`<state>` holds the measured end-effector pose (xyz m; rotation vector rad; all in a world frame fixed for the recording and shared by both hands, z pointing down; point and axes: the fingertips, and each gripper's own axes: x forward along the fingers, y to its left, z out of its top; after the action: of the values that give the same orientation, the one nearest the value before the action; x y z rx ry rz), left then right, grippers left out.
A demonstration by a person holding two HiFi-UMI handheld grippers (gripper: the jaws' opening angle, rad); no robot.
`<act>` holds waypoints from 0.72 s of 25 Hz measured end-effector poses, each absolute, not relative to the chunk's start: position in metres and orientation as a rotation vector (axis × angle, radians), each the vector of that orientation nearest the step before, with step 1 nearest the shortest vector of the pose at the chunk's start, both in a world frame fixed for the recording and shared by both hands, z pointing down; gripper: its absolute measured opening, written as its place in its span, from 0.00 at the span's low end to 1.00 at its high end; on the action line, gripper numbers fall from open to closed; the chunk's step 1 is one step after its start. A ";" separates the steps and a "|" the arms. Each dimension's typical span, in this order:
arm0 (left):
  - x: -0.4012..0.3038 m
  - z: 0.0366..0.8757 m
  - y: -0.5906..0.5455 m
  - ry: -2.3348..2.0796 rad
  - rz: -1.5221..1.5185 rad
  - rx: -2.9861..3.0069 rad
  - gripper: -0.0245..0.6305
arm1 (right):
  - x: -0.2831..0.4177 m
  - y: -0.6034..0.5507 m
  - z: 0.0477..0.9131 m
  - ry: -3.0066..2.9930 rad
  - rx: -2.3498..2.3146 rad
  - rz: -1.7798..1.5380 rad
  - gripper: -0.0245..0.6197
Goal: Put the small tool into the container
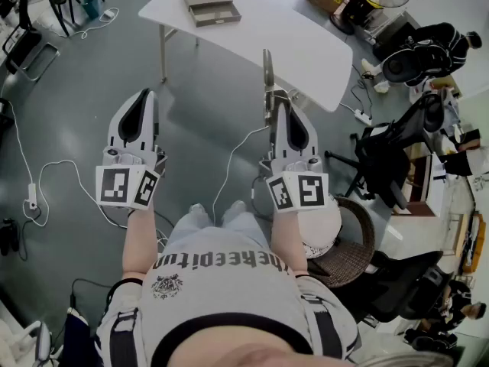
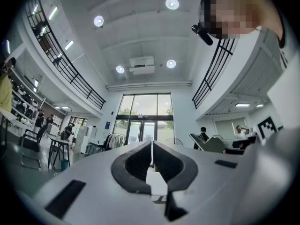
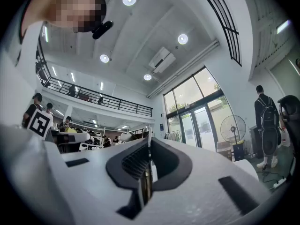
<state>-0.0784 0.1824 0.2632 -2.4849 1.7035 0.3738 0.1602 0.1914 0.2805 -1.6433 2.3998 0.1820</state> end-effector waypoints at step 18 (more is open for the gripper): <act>-0.099 0.273 0.178 1.685 0.372 -2.513 0.05 | 0.133 0.184 0.284 2.392 -1.653 0.189 0.04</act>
<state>-0.0985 0.1780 0.2733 -2.5133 1.6851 0.3720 0.1327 0.1840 0.2836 -1.6533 2.3922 0.1888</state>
